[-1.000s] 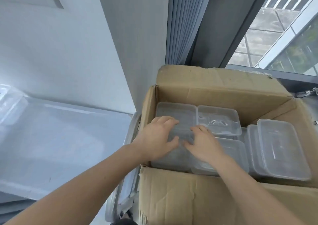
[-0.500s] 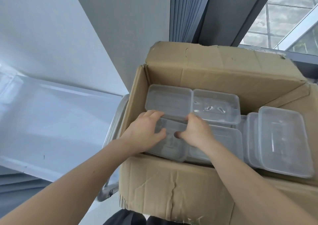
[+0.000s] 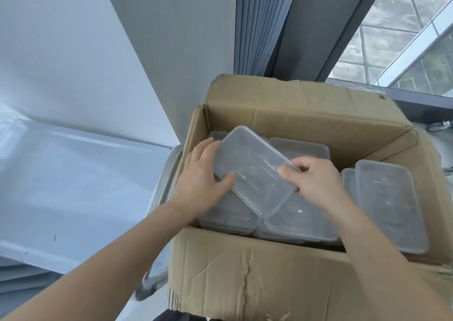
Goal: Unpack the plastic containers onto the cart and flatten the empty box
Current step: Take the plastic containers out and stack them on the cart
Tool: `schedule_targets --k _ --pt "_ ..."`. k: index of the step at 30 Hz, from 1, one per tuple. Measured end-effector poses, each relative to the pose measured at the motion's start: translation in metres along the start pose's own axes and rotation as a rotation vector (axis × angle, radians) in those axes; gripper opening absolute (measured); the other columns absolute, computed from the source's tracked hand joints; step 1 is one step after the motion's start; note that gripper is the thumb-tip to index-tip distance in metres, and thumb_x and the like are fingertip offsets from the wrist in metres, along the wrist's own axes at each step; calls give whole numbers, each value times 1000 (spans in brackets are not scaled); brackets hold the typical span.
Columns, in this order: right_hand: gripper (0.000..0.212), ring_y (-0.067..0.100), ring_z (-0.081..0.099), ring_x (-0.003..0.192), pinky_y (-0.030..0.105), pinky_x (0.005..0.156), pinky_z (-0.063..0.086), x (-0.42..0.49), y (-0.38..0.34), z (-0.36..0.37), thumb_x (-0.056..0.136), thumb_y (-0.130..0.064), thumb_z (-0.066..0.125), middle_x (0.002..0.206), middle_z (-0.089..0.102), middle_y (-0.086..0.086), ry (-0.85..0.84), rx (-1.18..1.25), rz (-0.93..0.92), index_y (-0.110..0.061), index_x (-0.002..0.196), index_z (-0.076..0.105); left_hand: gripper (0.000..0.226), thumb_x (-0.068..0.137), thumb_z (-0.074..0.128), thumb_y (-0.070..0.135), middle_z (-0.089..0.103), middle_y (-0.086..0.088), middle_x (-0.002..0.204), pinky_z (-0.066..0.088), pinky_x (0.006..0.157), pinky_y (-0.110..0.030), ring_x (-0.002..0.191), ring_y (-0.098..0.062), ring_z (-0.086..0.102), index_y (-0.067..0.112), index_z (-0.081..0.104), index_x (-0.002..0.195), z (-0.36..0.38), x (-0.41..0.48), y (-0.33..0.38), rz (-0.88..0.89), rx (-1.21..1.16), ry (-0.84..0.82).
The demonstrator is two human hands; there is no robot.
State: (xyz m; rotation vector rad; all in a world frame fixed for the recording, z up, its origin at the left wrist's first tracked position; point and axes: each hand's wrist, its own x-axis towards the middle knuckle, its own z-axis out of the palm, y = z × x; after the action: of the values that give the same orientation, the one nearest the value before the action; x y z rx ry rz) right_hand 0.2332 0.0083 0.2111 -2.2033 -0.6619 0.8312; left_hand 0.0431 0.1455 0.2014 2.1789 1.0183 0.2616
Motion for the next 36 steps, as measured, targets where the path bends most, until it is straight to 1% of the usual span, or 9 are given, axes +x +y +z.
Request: schedule_targets --k 2,5,10,13,17,19,22,32,36 --pt "11 13 59 61 46 71 55 -13 -5 -1 85 -30 77 73 71 2 80 185 27 -21 79 74 81 88 67 41 29 11 157 22 115 -23 144 -4 26 23 26 155 -2 3 5 -74 -192 12" --pt "10 7 56 50 31 58 49 -33 -10 10 87 -28 76 68 69 -11 131 285 -16 -20 82 71 94 80 73 52 45 11 149 44 109 -38 133 -7 49 32 20 155 -2 3 17 -171 -565 6" --pt "15 8 57 48 21 54 49 -48 -14 29 90 -26 73 64 66 -5 147 418 -39 -12 90 67 74 87 72 26 69 -2 122 59 86 -42 104 -16 71 23 31 148 -2 2 21 -264 -925 81" --pt "29 5 56 49 26 57 46 -31 -14 36 96 -30 63 65 63 2 90 350 -56 -3 86 65 38 90 62 27 73 -7 112 58 89 -51 101 -24 72 12 60 125 -8 3 19 -268 -893 49" --pt "40 11 62 79 21 71 42 23 -13 39 104 -37 48 78 69 -9 44 55 -134 -13 80 69 20 99 57 17 75 1 104 59 80 -34 96 -15 73 17 64 118 -20 6 15 -268 -881 125" --pt "28 24 62 103 25 81 42 61 -5 47 101 -33 53 105 70 2 25 -229 -208 -13 106 72 23 98 59 18 75 1 105 59 79 -32 97 -14 72 18 62 120 -25 7 12 -266 -869 152" --pt "54 27 49 130 34 103 41 97 -2 64 92 -47 49 138 56 3 -153 -575 -252 -21 139 55 29 95 63 23 74 2 106 59 81 -34 99 -15 72 21 60 124 -27 7 8 -275 -845 156" --pt "34 29 40 116 41 94 31 95 -24 81 96 -35 49 124 50 7 -197 -1024 -339 -18 126 51 24 86 64 32 75 7 102 59 86 -41 97 -15 72 27 63 110 -29 13 3 -280 -846 139" --pt "31 30 46 119 37 97 39 83 -17 86 97 -25 54 126 52 11 -272 -819 -365 -12 125 56 26 89 65 28 74 4 106 58 87 -42 99 -17 72 25 63 115 -31 11 4 -281 -874 137"
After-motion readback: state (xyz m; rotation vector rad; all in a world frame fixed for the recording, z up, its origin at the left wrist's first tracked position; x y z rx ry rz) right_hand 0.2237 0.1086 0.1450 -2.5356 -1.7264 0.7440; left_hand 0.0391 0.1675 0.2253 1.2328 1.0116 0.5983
